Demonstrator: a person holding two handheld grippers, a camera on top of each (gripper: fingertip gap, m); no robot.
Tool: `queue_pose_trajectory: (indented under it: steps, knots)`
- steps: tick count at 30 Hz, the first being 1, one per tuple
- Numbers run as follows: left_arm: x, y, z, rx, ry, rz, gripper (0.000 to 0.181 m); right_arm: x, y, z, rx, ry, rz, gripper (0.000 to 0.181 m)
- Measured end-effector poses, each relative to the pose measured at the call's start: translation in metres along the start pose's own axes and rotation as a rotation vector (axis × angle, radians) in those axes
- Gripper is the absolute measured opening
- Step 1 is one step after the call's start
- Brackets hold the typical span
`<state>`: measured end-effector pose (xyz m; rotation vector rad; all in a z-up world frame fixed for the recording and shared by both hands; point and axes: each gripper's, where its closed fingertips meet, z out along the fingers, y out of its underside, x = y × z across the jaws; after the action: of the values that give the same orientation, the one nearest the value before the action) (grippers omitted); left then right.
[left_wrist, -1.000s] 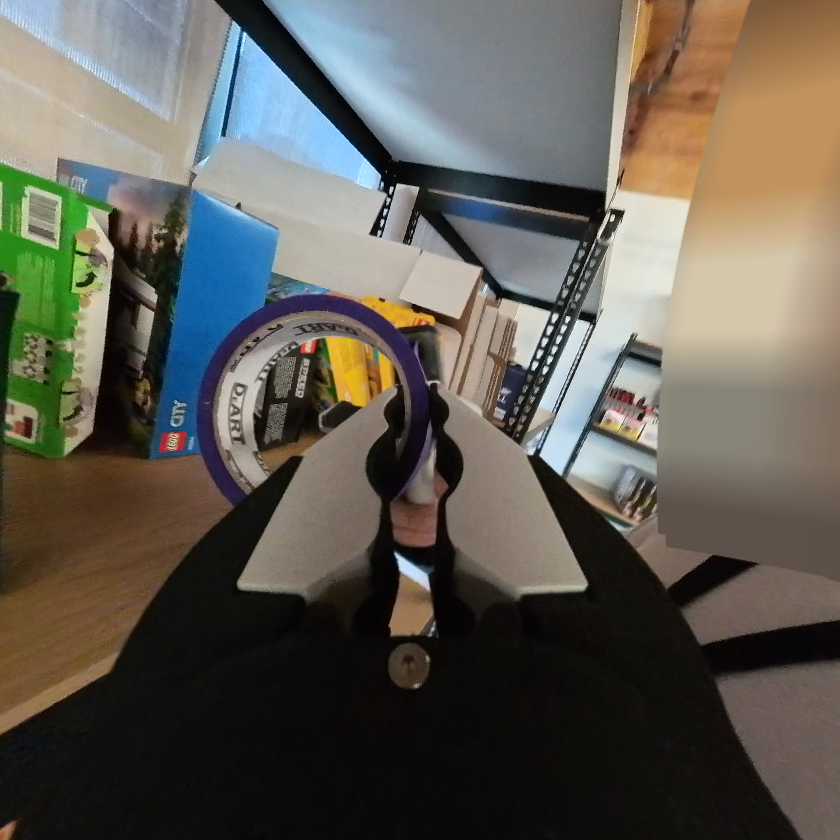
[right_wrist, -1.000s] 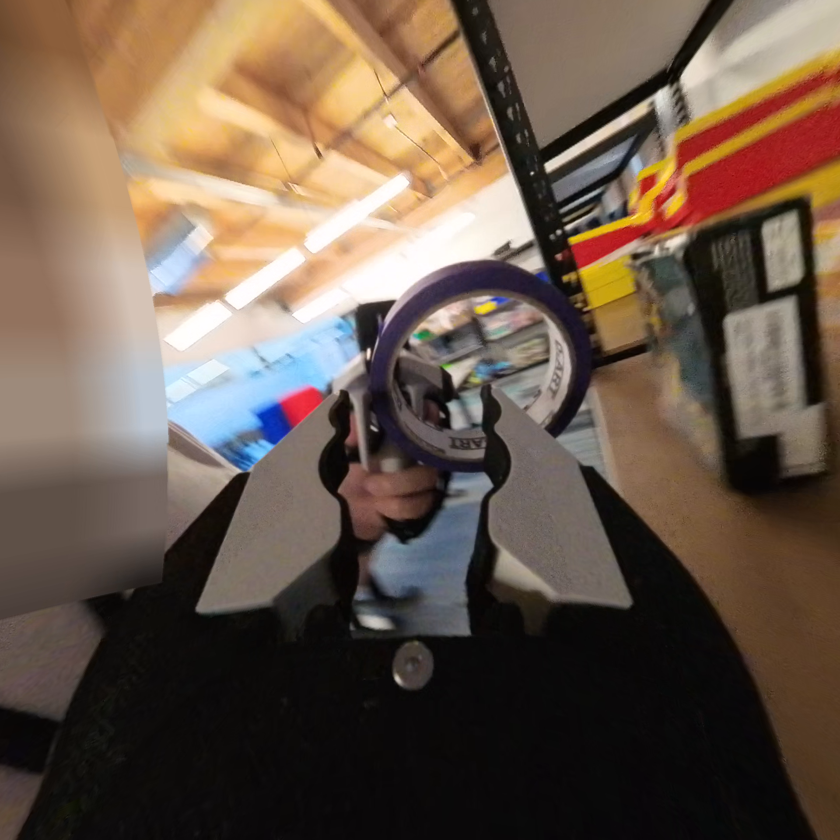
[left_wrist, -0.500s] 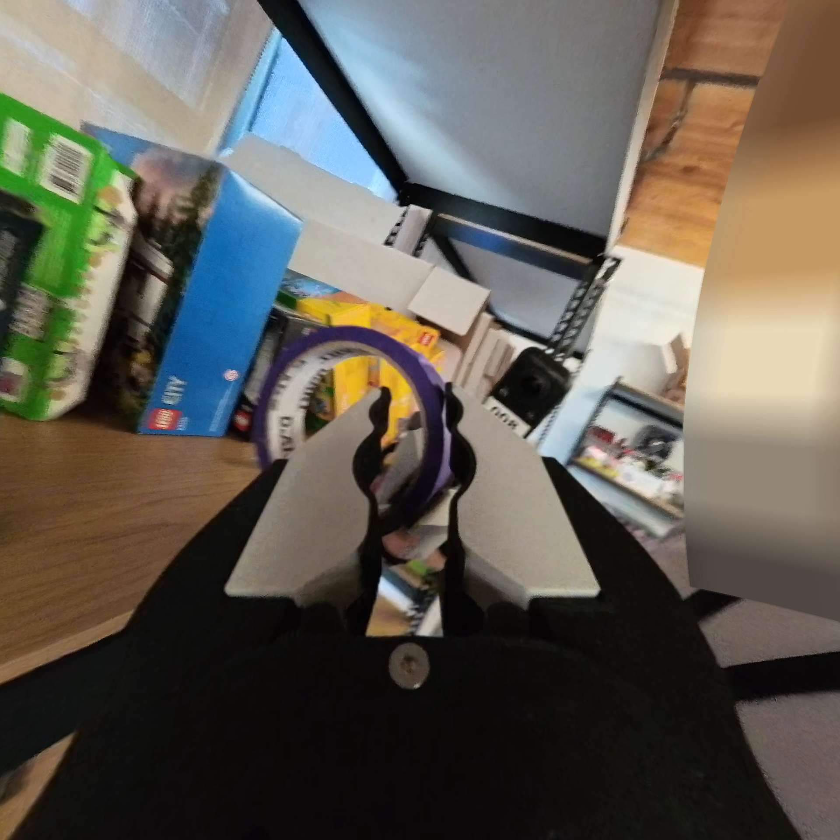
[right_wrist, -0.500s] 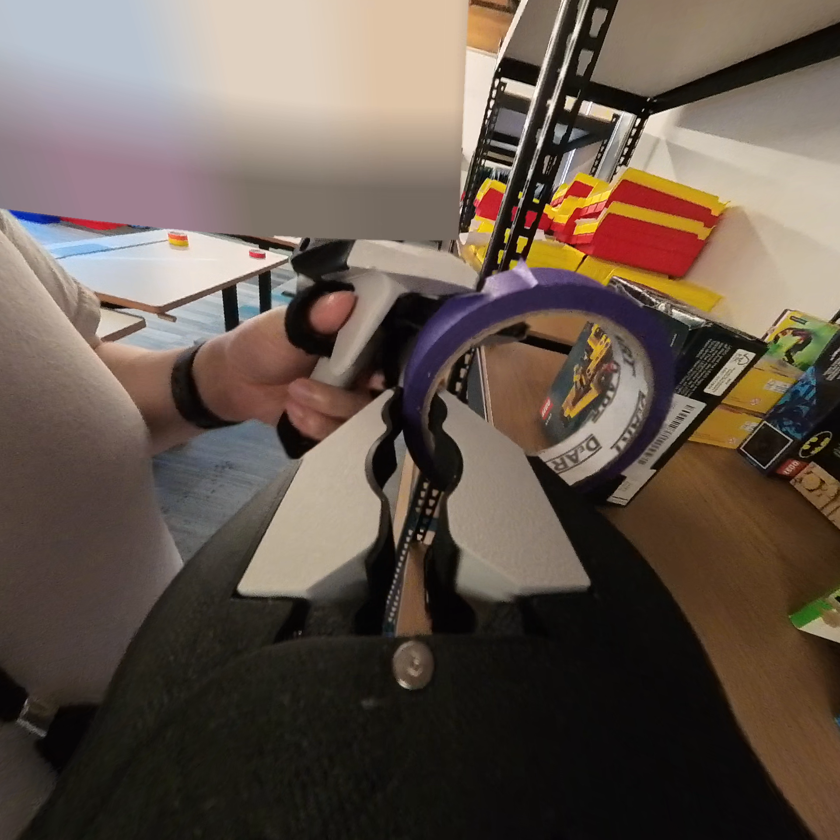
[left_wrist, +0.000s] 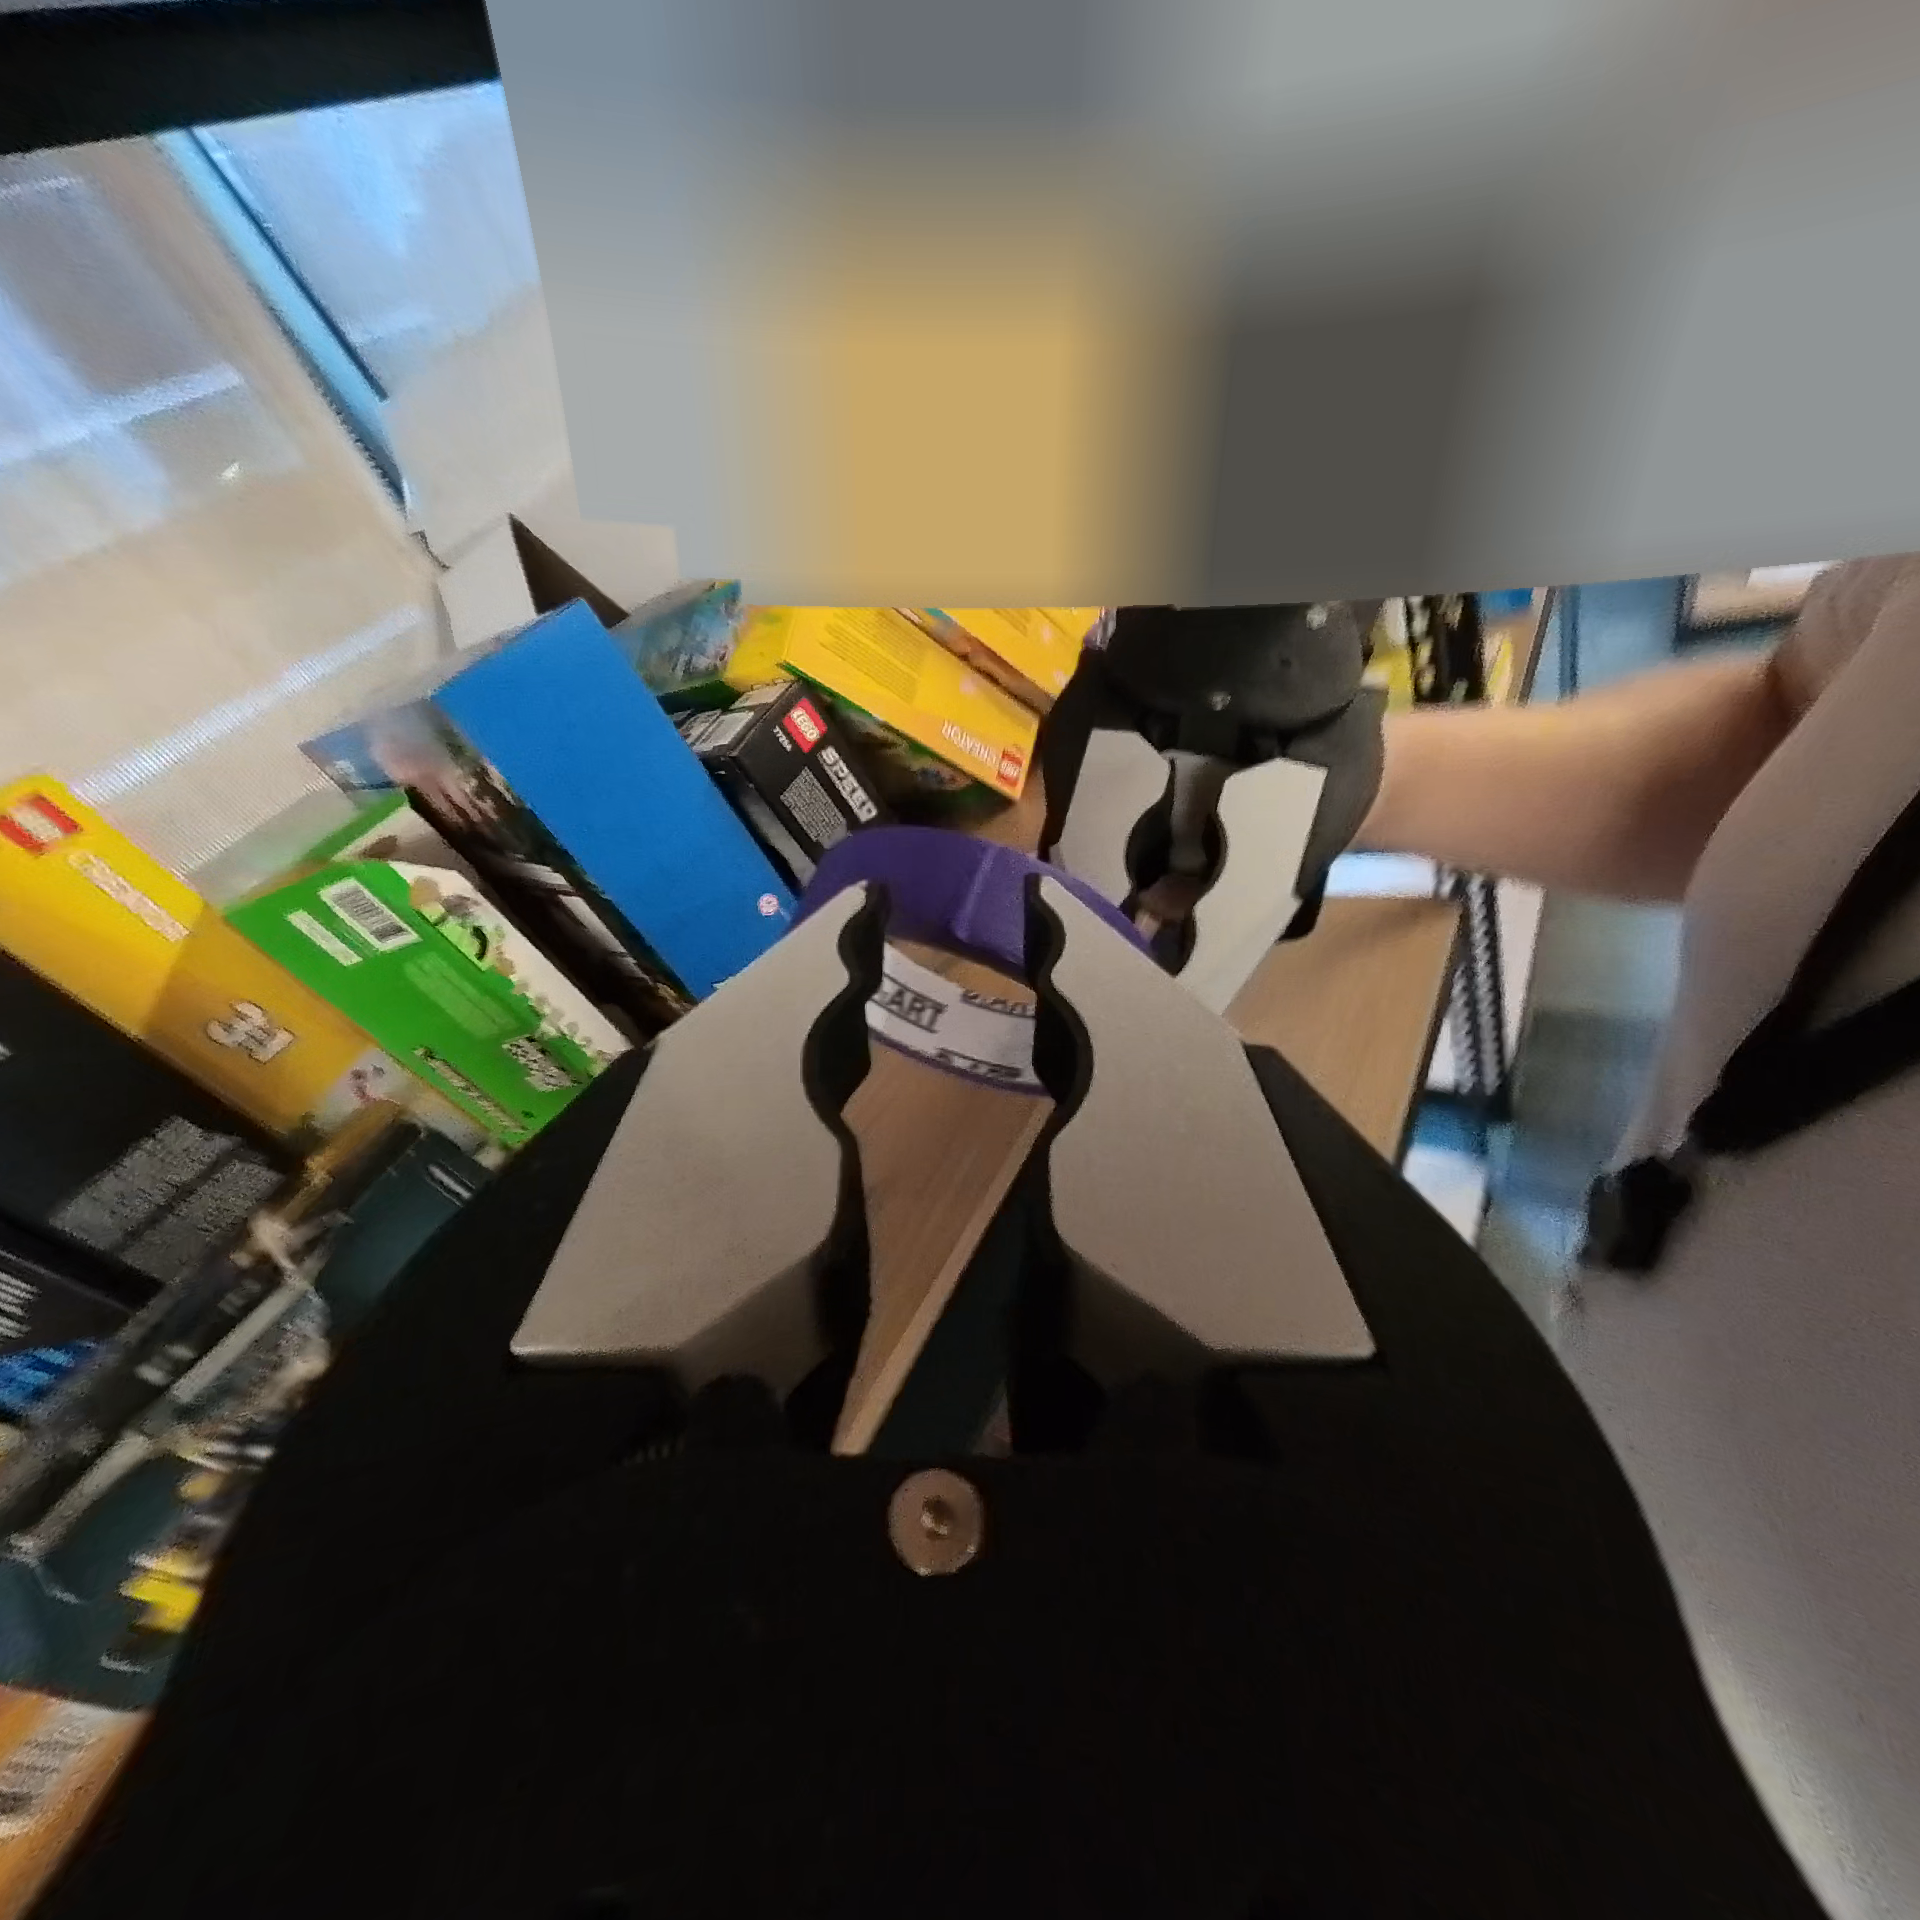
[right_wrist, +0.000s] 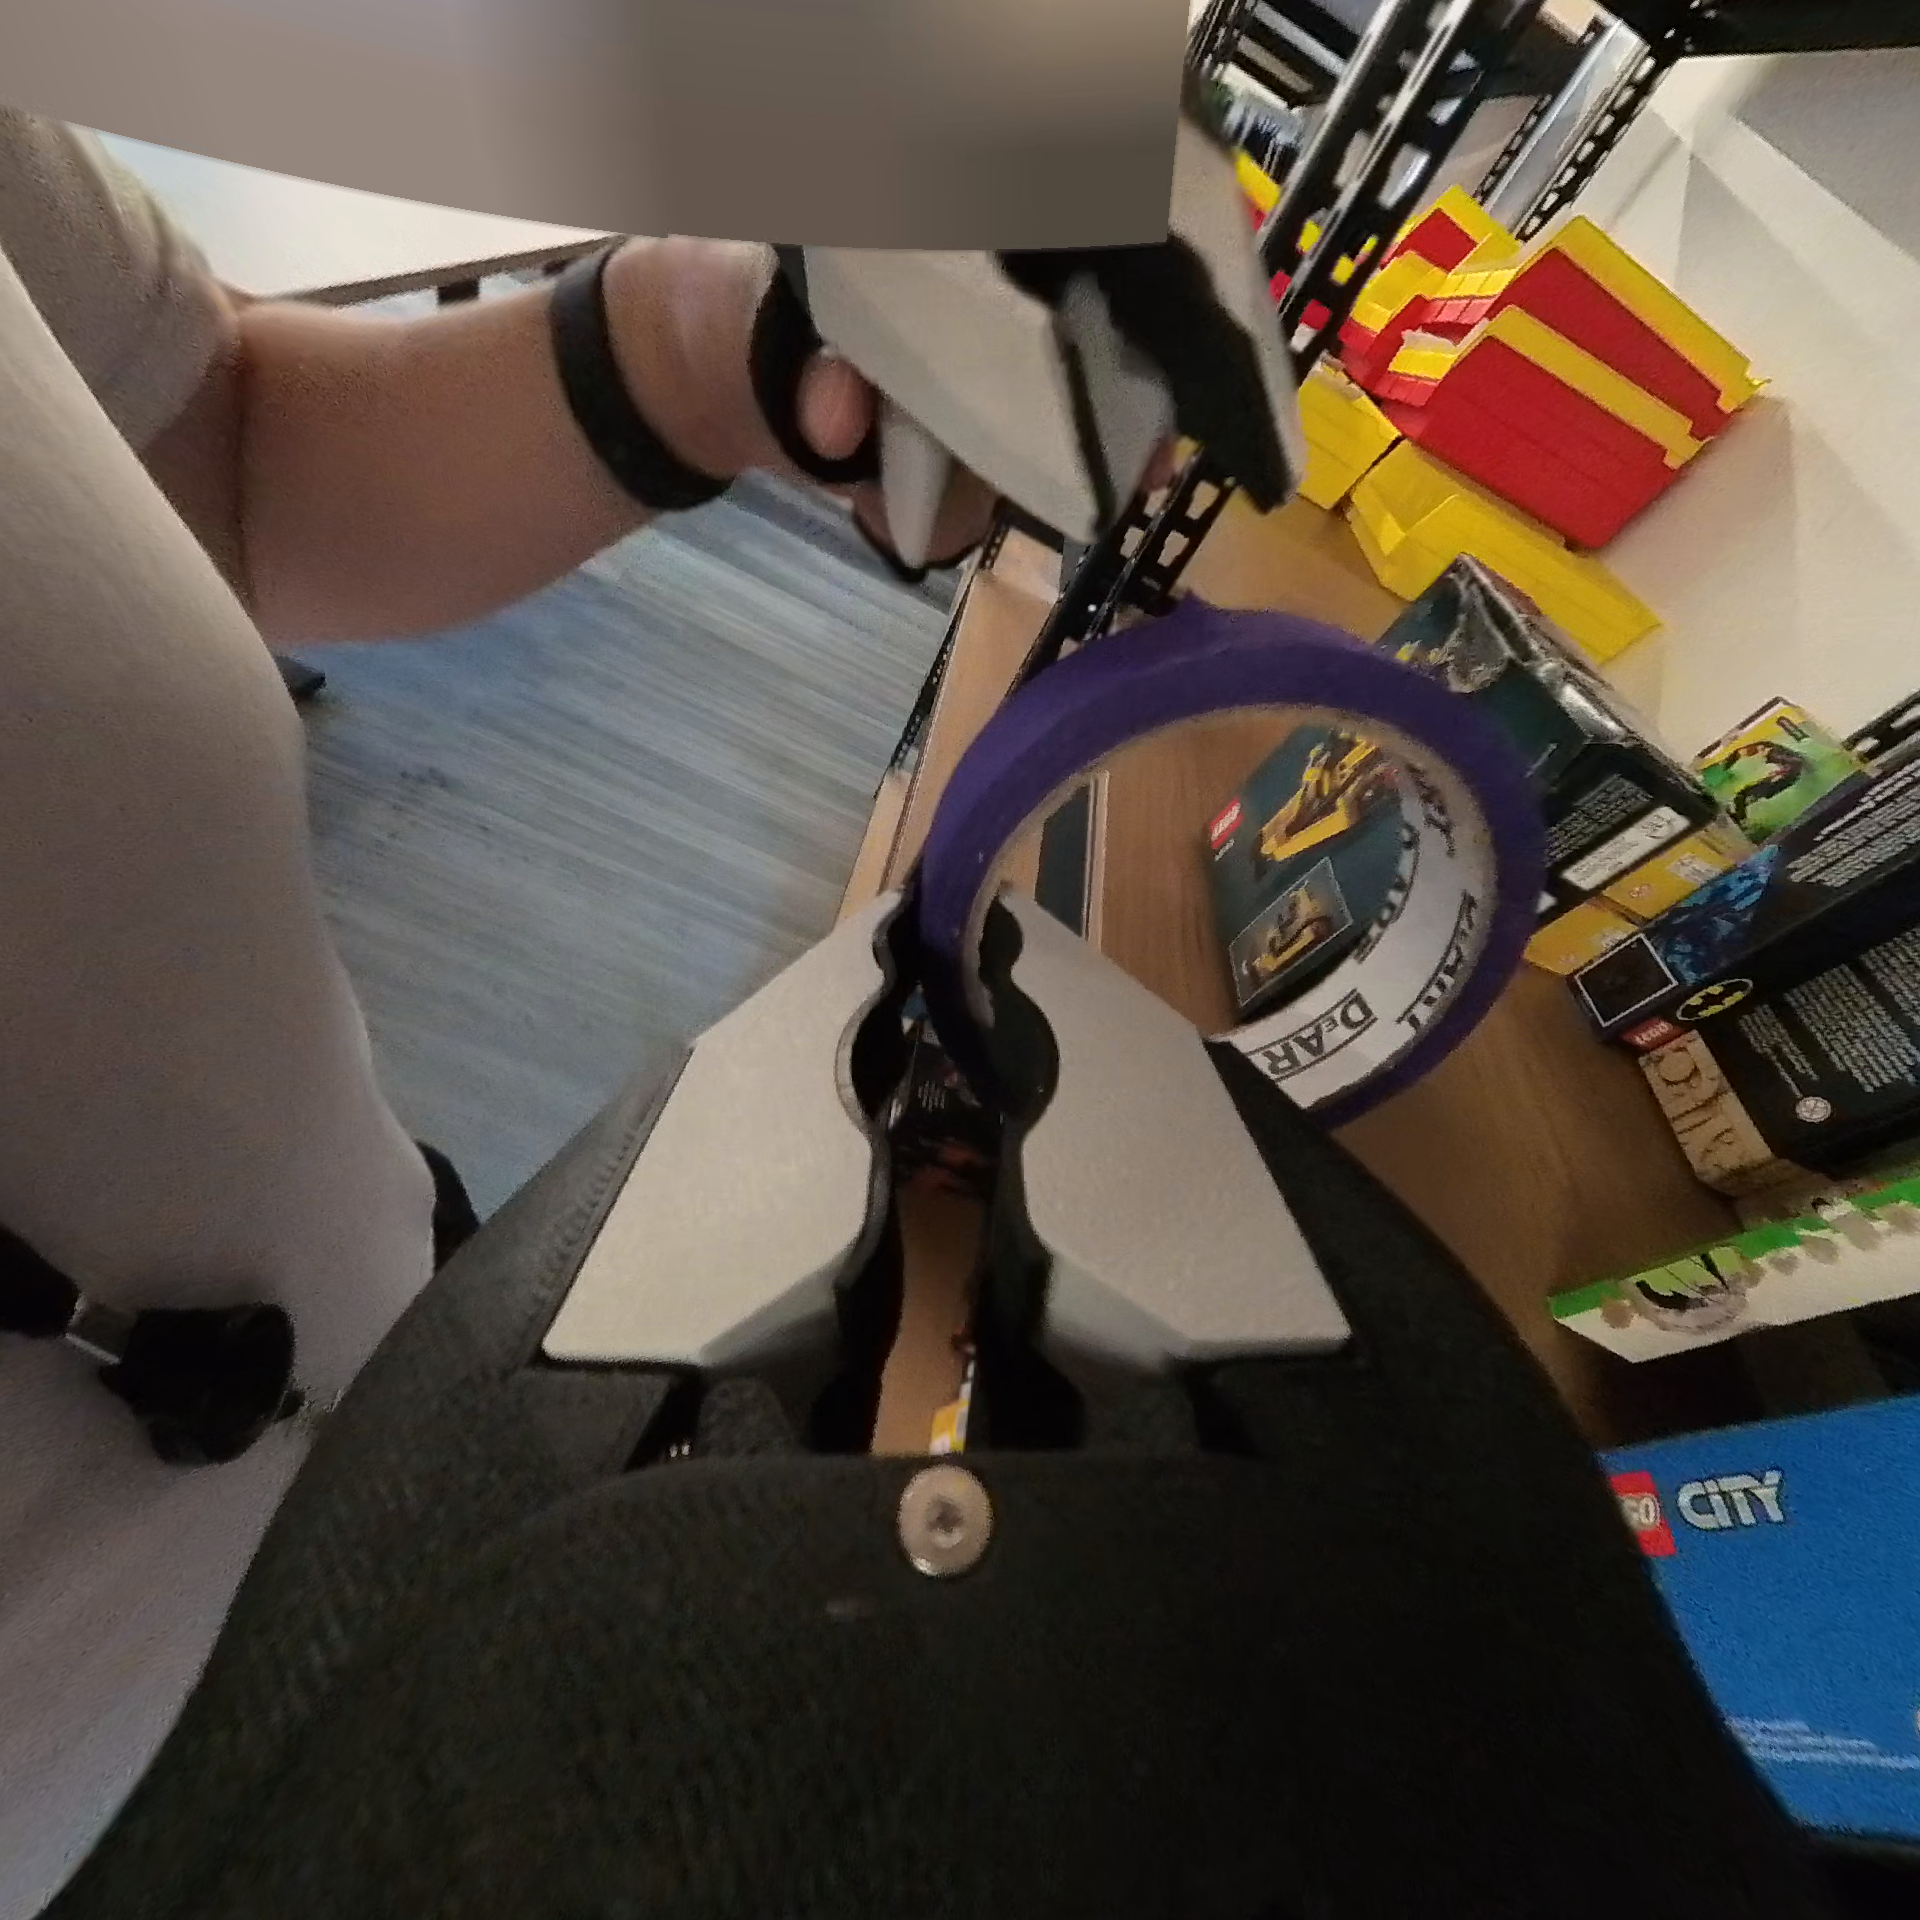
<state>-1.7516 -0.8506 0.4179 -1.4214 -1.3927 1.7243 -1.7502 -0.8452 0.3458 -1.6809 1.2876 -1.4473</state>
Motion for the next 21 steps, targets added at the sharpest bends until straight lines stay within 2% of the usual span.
queue_pose_trajectory:
  steps: [3,6,16,21]
  knots:
    - [0.003,0.005,0.005,-0.086,0.039,0.076,0.022,-0.003,0.004,0.0,-0.039,0.0,-0.044,0.009]
    - [0.009,0.009,0.009,-0.137,0.114,0.066,0.02,-0.002,0.004,-0.001,-0.056,0.009,-0.061,0.009]
    - [0.005,0.012,0.012,-0.151,0.086,0.127,0.0,0.001,0.004,-0.003,-0.05,-0.004,-0.014,0.008]
    - [0.0,0.014,0.011,-0.174,0.045,0.185,0.0,0.003,0.004,0.0,-0.038,-0.019,0.045,0.009]
